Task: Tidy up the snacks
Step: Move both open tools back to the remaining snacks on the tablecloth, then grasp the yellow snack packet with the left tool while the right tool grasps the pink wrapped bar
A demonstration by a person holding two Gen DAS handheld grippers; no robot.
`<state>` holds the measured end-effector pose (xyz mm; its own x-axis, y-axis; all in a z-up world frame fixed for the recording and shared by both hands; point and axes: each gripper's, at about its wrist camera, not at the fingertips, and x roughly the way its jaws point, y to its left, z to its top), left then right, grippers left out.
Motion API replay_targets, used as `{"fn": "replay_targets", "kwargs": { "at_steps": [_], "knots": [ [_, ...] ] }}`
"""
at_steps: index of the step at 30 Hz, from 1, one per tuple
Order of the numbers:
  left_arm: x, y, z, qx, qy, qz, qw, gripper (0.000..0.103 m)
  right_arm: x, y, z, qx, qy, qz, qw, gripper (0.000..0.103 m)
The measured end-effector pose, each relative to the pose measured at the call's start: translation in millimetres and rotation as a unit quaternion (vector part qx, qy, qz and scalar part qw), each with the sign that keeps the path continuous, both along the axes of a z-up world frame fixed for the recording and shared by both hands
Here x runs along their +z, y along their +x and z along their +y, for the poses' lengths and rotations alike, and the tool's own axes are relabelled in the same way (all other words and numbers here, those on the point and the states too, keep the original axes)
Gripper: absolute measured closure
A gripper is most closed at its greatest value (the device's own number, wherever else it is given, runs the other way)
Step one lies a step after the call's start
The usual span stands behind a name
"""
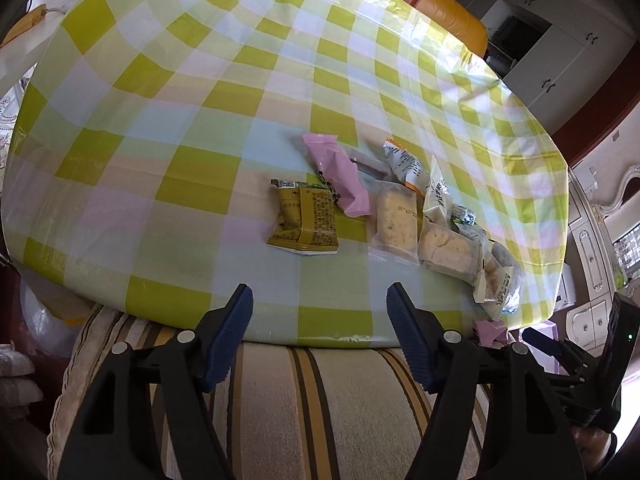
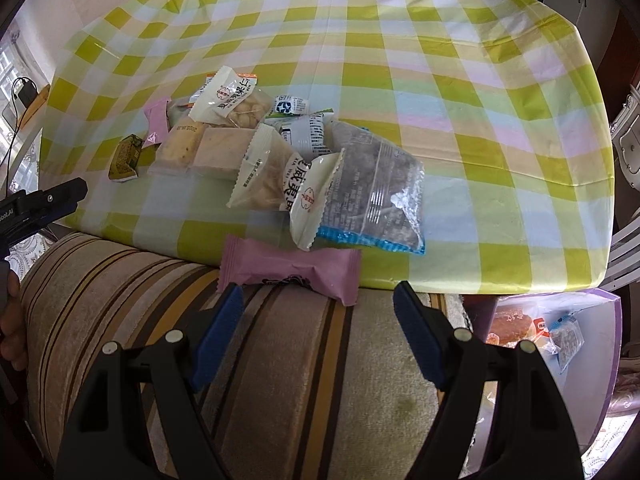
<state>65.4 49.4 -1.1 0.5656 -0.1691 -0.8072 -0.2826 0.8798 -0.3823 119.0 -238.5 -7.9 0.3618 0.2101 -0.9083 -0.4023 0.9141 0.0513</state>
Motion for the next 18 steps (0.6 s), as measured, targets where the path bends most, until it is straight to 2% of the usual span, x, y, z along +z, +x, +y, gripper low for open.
{"fn": "replay_targets", "kwargs": {
  "at_steps": [11, 18],
  "knots": [
    [-17.0, 49.8, 13.7, 0.011, 0.024, 0.027, 0.9993, 0.039, -9.3, 12.0, 13.8, 0.002, 0.023, 0.027, 0.999, 0.026],
    [-21.7, 65.4, 11.6, 0.006, 0.050, 0.037, 0.9980, 0.039, -14.2, 18.5, 17.3, -0.005, 0.032, 0.041, 0.999, 0.026]
  ]
}}
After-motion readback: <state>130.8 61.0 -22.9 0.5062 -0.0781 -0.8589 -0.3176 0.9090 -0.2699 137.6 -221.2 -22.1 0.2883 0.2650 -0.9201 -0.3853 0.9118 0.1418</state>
